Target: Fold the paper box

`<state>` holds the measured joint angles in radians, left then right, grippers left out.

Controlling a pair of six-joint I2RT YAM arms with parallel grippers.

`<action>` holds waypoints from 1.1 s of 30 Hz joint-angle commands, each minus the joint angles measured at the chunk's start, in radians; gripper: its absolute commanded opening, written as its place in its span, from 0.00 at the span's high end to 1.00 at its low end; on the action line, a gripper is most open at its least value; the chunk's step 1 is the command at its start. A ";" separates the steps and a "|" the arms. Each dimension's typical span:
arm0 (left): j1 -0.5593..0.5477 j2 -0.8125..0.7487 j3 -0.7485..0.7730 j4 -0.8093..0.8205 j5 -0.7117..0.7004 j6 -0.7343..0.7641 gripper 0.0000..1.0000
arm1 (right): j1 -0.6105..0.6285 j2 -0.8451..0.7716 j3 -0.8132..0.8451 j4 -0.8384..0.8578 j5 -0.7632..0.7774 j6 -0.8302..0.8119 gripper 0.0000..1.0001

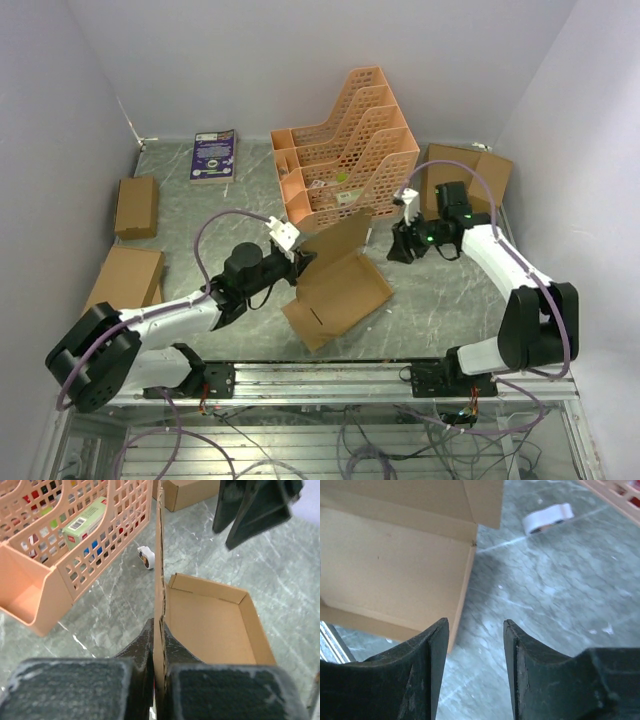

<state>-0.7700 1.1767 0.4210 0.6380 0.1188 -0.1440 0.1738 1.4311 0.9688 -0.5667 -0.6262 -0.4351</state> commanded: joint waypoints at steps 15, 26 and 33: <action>-0.002 0.100 0.059 0.101 0.242 0.507 0.93 | -0.149 -0.042 0.254 -0.467 -0.530 -1.149 0.18; 0.007 0.144 0.077 0.128 0.304 0.508 0.93 | 0.091 -0.054 0.198 -0.222 -0.292 -0.886 0.20; 0.017 0.158 0.100 0.119 0.340 0.505 0.93 | 0.177 -0.012 0.209 -0.195 -0.158 -0.891 0.44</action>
<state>-0.7624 1.3293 0.4728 0.7078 0.4046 0.3443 0.3264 1.4017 1.1572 -0.7887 -0.8696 -1.3228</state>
